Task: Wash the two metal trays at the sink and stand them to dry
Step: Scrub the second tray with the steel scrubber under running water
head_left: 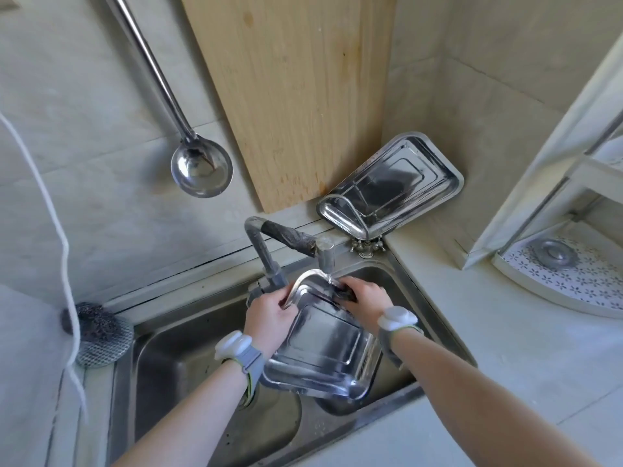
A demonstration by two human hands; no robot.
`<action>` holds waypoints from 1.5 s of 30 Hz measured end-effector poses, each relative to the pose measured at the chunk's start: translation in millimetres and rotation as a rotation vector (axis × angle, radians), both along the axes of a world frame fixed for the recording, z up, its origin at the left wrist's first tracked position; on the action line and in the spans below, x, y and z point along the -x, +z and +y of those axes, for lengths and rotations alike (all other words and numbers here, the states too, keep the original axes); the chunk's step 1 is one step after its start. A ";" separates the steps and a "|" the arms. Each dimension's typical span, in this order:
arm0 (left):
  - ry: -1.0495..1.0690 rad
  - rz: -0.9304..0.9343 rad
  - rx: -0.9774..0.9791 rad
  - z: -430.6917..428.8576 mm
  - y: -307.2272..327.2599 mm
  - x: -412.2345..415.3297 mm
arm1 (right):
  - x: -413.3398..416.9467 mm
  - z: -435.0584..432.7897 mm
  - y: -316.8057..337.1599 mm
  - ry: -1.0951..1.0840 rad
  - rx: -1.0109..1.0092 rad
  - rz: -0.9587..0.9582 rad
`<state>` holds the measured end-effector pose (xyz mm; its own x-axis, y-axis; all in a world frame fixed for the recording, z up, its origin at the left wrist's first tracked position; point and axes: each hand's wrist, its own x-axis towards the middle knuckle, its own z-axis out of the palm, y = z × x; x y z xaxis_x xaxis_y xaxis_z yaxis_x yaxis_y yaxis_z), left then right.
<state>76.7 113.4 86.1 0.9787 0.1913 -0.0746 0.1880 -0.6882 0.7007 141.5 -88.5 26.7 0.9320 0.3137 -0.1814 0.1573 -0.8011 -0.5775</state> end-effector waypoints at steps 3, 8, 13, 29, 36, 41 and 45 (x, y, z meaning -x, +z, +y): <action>0.073 -0.015 0.124 11.6 -4.7 5.7 | 1.6 -38.9 -36.0 -0.206 0.041 0.222; 0.134 -0.021 0.288 9.1 3.0 11.1 | 10.1 -65.6 -50.8 -0.703 -0.345 0.543; 0.210 -0.029 0.262 3.3 -16.8 6.0 | 13.1 -76.8 -56.3 -0.858 -0.388 0.568; -0.083 0.307 -0.053 -75.4 -15.8 -39.7 | -16.2 -7.0 74.1 0.089 0.311 -0.257; 0.002 0.319 -0.101 -63.1 -16.5 -36.6 | -13.8 -23.7 47.8 -0.109 0.337 -0.071; -0.034 0.302 -0.086 -62.9 -7.6 -35.7 | -3.3 14.0 46.5 0.082 0.232 -0.221; 0.029 0.284 -0.031 -55.1 -4.9 -25.8 | -12.9 -9.3 48.2 -0.040 0.287 -0.124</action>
<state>102.6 58.3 81.2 0.9135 0.2253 -0.3388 0.3936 -0.6998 0.5960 154.3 -97.8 74.9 0.9631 0.2289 -0.1414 0.1776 -0.9356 -0.3050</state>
